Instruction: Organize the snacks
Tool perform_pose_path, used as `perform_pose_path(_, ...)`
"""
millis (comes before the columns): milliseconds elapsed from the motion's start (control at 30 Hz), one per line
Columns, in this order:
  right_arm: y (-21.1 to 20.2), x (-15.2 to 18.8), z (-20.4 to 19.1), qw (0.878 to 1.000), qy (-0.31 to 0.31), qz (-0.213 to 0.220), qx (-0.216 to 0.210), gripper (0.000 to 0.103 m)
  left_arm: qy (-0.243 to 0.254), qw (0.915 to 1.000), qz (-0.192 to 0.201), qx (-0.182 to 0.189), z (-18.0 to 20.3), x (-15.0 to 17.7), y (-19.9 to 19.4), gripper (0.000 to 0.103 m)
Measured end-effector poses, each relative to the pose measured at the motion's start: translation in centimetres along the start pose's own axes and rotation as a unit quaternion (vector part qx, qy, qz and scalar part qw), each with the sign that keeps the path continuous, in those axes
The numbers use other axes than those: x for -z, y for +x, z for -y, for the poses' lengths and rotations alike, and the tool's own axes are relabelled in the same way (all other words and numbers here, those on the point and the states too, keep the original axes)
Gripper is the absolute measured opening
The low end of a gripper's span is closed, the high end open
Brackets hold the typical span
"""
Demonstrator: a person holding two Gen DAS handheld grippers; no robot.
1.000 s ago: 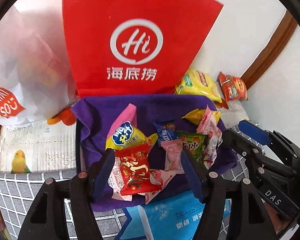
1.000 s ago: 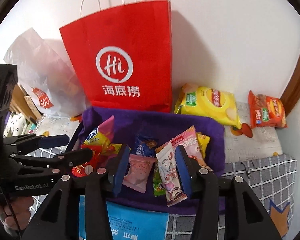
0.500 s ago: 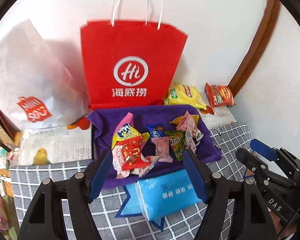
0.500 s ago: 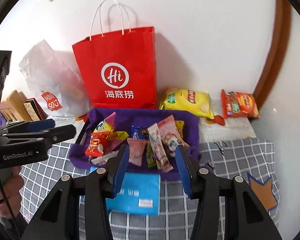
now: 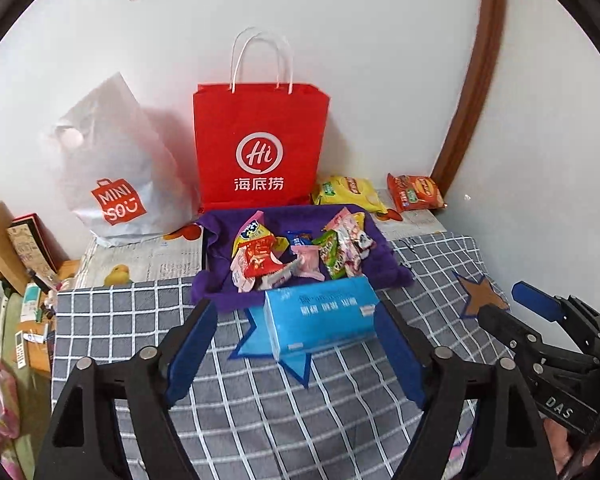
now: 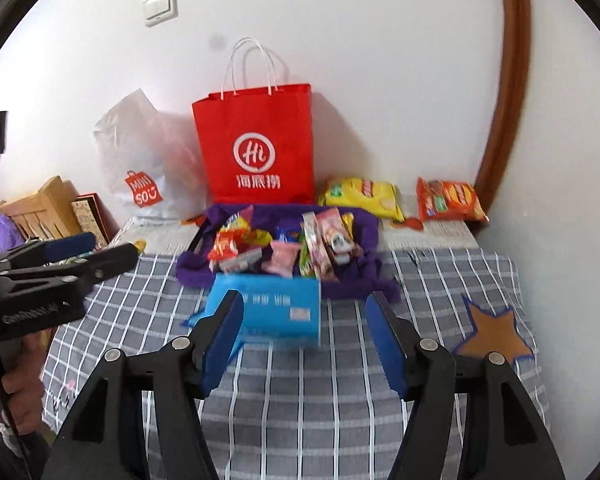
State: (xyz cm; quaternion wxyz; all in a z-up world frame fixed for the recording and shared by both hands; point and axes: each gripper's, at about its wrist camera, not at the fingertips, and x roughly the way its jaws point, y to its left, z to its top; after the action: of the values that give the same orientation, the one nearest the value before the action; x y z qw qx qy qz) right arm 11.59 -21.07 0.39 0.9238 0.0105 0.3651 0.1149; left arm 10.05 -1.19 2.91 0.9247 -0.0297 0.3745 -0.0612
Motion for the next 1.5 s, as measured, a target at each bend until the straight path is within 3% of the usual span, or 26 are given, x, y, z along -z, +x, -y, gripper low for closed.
perform_pose_path(100,-1.8,1.8,0.6,1.000,0.014,0.004,-0.001,0.067,0.004,0.9998,0.018,-0.012,0.9,1.4,-2.2,0.086)
perform_pose_path(267,-4.4,4.4,1.3,0.999,0.022,0.021,0.011,0.089,0.009,0.9989,0.039,-0.025,2.6,3.4,-4.7,0.093)
perform_pose_path(467,-6.9,6.7,2.4,0.999,0.030,0.035,0.024,0.099,0.002,0.9984,0.046,-0.033,3.6,6.3,-6.4,0.096)
perform_pose_path(833,-9.2,8.6,1.4,0.998,0.011,0.048,0.033,0.100,-0.006,0.9979,0.051,-0.038,3.5,8.8,-8.2,0.096)
perform_pose_path(1500,-8.8,8.5,0.8,0.998,0.021,0.047,0.030,0.100,-0.017,0.9978,0.052,-0.038,2.1,8.9,-8.0,0.096)
